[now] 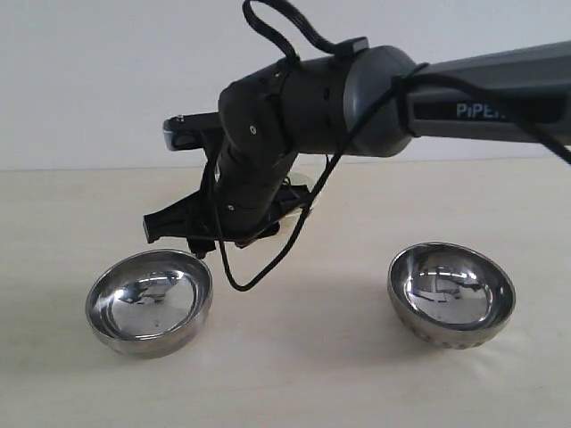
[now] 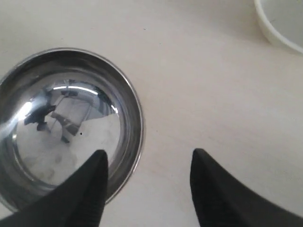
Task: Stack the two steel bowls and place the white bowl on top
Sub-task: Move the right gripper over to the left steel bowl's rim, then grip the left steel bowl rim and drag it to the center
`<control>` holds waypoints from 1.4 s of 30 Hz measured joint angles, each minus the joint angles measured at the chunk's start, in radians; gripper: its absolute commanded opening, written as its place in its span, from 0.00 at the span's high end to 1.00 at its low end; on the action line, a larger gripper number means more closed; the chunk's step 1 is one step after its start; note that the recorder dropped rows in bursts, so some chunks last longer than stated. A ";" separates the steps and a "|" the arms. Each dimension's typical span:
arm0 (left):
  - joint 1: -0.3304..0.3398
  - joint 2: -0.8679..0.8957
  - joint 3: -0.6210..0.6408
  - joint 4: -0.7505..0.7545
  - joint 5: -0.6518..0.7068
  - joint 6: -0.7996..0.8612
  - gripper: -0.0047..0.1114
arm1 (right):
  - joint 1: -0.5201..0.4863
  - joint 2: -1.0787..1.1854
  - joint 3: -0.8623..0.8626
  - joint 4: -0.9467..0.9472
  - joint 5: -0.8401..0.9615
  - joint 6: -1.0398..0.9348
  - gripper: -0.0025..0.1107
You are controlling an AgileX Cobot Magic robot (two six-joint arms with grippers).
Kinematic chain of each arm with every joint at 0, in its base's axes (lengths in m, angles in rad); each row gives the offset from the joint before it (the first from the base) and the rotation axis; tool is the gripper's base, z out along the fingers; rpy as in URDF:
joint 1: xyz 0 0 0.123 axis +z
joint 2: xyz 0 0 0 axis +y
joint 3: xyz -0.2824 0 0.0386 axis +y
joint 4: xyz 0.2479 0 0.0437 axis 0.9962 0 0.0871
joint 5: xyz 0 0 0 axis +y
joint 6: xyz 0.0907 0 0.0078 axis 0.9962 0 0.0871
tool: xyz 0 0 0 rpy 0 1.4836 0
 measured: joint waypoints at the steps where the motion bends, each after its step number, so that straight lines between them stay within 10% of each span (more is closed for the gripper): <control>1: 0.000 0.000 0.000 0.000 0.000 0.000 0.93 | -0.004 0.010 0.000 0.000 -0.007 0.008 0.57; 22: 0.000 0.000 0.000 0.000 0.000 0.000 0.93 | -0.015 0.173 -0.002 0.150 -0.105 -0.034 0.58; 30: 0.000 0.000 0.000 0.000 0.000 0.000 0.93 | -0.015 0.175 -0.002 0.203 -0.127 -0.059 0.98; 42: 0.000 0.000 0.000 0.000 0.000 0.000 0.93 | -0.015 0.151 -0.002 0.194 -0.073 -0.090 0.98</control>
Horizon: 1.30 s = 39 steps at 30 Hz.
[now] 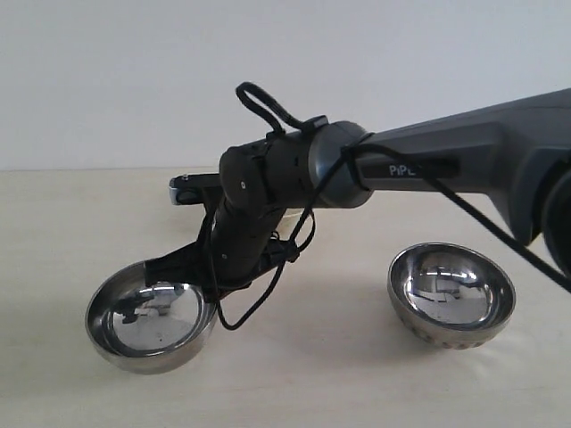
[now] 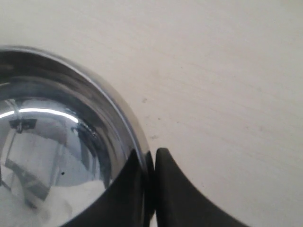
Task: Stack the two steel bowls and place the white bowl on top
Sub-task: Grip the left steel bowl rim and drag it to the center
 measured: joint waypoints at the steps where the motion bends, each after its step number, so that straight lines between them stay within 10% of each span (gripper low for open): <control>1: 0.000 0.000 0.000 0.000 0.000 0.000 0.93 | 0.000 -0.014 0.000 -0.003 0.009 0.000 0.98; 19: 0.000 0.000 0.000 0.000 0.000 0.000 0.93 | -0.102 -0.298 0.008 -0.051 0.270 -0.053 0.98; 39: 0.000 0.000 0.000 0.000 0.000 0.000 0.93 | -0.283 -0.333 0.279 0.010 0.145 -0.182 0.98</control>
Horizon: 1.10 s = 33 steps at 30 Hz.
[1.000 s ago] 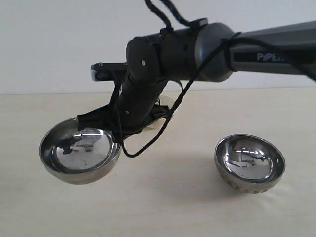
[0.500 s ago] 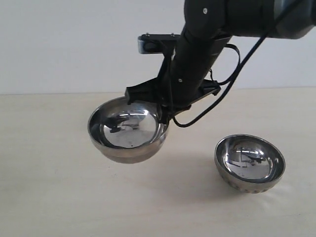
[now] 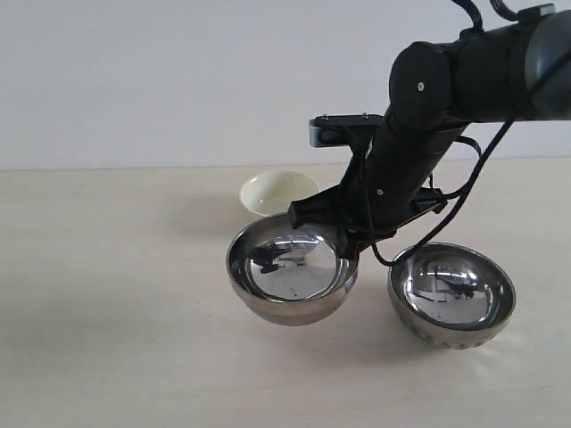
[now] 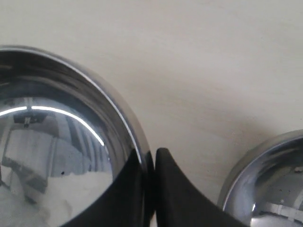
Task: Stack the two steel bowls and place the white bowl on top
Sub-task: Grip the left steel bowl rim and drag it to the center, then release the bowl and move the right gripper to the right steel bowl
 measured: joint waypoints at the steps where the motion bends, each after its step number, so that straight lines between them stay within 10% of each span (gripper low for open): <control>1: 0.000 0.000 0.000 0.000 0.000 0.000 0.93 | -0.012 0.000 0.014 0.002 -0.017 -0.007 0.98; 25: 0.000 0.000 0.000 0.000 0.000 0.000 0.93 | -0.018 0.149 0.063 0.013 -0.192 0.004 0.97; 33: 0.000 0.000 0.000 0.000 0.000 0.000 0.93 | -0.018 0.145 0.063 0.015 -0.177 0.026 0.63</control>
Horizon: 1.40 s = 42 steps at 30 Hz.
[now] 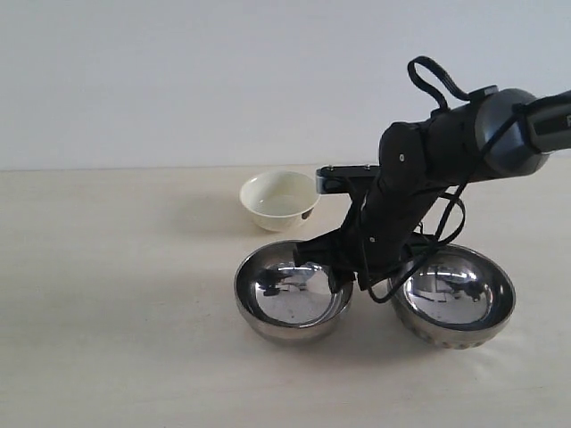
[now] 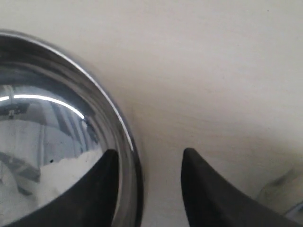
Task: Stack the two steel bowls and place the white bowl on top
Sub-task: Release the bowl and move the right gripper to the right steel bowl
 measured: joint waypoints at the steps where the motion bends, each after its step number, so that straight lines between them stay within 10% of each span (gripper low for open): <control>1: 0.000 0.000 0.000 0.000 0.000 0.000 0.93 | 0.000 -0.007 0.000 0.000 0.007 0.000 0.63; 20: 0.000 0.000 0.000 0.000 0.000 0.000 0.93 | -0.004 -0.378 0.021 -0.166 0.174 0.074 0.63; 32: 0.000 0.000 0.000 0.000 0.000 0.000 0.93 | -0.268 -0.515 0.248 -0.179 0.172 0.074 0.63; 42: 0.000 0.000 0.000 0.000 0.000 0.000 0.93 | -0.286 -0.513 0.263 -0.169 0.141 0.061 0.63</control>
